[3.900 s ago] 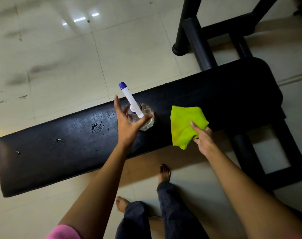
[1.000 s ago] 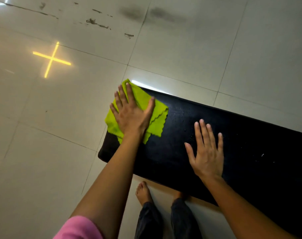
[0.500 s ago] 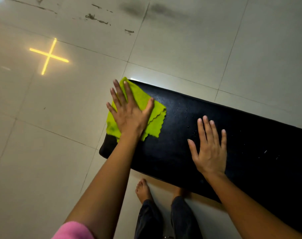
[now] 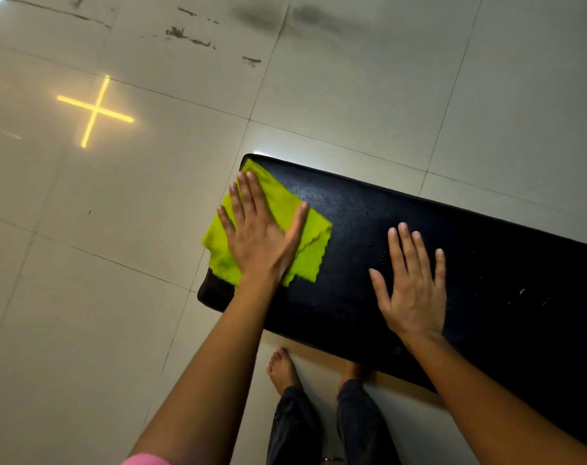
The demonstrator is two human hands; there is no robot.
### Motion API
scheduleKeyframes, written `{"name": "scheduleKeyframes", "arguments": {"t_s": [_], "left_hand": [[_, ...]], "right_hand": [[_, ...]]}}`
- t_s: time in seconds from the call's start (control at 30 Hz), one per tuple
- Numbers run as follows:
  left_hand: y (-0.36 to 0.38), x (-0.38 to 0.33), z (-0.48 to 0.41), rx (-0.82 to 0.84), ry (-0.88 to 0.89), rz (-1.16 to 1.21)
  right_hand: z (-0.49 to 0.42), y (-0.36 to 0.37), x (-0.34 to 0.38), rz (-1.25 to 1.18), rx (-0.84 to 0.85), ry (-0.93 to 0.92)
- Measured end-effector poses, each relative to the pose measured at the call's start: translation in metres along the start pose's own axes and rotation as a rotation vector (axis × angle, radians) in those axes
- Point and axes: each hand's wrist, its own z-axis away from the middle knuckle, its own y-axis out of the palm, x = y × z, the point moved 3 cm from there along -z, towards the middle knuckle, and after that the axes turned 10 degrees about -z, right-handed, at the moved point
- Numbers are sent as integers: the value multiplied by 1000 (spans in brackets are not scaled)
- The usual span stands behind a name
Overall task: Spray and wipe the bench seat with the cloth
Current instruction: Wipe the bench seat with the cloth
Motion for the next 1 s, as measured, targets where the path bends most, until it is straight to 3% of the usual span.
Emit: {"name": "scheduleKeyframes", "arguments": {"t_s": [0.1,0.27,0.4,0.53,0.6,0.73,0.8,0.9,1.0], "left_hand": [[1,-29,-6,6,-13,-16],[17,-8,58,-51,307,-105],[16,43,64,-79,66,-65],[3,21,22,-24,-278,86],[3,-3,20,-14,-244,39],[19,-18,78,-30,128,-50],[28,4,102,-60,200,-85],[27,36,101,-104,140,-86],[17,32,72,-79,-42,-27]], "right_hand": [[0,1,0,3,4,2],[2,-1,-4,4,30,27],[2,-1,-1,-2,23,15],[1,2,-2,-8,4,1],[2,2,-2,-8,-8,-3],[3,1,-2,-13,-20,-5],[4,1,-2,-16,-23,-7],[3,1,-2,-14,-31,-10],[2,3,-2,-17,-37,-17]]}}
